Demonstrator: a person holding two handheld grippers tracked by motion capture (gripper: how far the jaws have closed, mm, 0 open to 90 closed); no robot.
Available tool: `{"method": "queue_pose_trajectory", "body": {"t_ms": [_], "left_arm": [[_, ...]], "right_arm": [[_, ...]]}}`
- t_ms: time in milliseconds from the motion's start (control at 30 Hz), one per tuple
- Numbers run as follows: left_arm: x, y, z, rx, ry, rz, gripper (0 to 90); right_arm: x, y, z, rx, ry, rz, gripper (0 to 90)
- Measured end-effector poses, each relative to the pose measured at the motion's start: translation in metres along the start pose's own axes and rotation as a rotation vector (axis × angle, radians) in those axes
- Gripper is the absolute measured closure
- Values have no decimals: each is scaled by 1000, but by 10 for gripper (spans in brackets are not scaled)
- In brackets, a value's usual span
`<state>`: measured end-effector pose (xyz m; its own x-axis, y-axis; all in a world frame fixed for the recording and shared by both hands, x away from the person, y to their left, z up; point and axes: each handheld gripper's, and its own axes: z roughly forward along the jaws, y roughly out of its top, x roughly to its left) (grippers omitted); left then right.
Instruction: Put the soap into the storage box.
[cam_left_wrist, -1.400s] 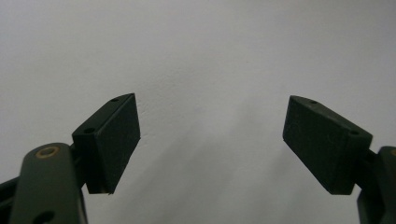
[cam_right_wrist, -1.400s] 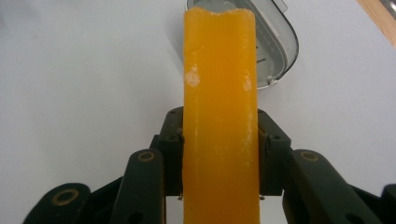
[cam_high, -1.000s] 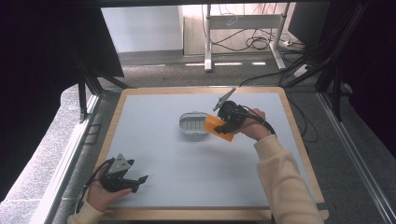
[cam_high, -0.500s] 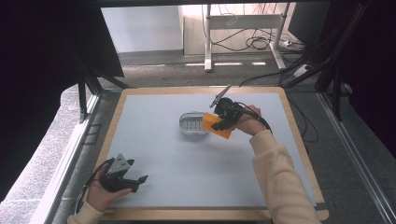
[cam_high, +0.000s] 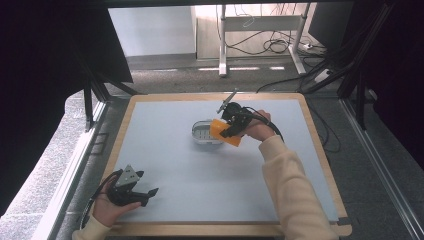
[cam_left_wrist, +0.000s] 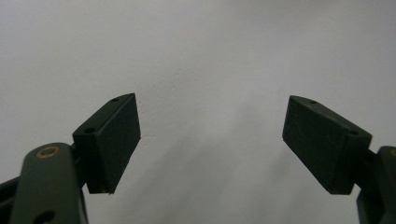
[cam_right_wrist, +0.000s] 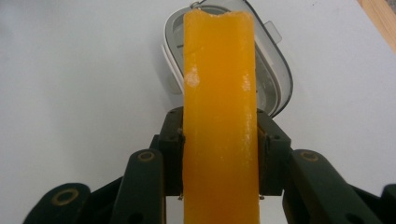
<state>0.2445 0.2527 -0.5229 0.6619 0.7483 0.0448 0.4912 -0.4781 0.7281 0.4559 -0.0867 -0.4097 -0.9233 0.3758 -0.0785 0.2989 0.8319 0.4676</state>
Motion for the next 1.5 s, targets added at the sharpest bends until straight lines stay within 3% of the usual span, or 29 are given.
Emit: {"method": "queue_pose_trajectory", "body": {"t_ms": [733, 1200, 1400, 1500], "left_arm": [[0, 0, -1, -5, -4, -3, 191], [0, 0, -1, -5, -10, -2, 191], [0, 0, -2, -15, -10, -14, 191], [1, 0, -2, -9, -9, -8, 191]], "right_arm": [[-10, 35, 17, 12, 0, -62, 616], [-14, 55, 31, 47, 46, -141, 616], [-19, 60, 39, 23, 80, -187, 616], [-22, 61, 43, 42, 88, -197, 616]]}}
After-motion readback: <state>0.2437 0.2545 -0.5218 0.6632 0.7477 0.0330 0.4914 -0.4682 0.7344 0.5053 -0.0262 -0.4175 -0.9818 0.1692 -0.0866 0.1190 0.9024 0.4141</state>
